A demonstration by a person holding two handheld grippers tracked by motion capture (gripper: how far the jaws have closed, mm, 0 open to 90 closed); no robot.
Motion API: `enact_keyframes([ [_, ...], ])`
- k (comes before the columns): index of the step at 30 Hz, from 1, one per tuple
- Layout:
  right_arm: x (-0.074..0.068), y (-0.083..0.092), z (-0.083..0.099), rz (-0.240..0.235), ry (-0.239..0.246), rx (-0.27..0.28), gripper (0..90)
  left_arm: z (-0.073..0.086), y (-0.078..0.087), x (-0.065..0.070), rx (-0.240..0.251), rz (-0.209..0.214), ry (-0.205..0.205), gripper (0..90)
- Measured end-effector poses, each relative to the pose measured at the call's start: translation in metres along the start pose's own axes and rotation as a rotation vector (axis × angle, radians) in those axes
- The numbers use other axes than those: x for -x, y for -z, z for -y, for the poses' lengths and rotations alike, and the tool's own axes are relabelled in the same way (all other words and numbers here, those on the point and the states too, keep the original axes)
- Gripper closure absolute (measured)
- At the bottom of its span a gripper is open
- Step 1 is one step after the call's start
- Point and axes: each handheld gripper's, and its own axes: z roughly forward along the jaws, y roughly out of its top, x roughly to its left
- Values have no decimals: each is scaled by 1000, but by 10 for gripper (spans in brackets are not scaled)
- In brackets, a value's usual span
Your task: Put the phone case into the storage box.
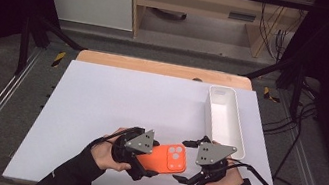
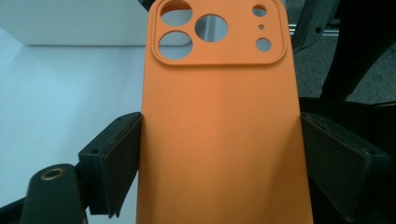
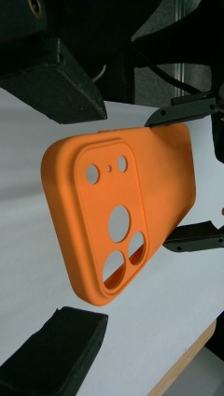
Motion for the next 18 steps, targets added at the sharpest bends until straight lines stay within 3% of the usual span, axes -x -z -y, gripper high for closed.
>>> enact_keyframes([
  [18,4,-8,0,-69,-18,24,53,-4,-4,1,6,22,-22,154],
])
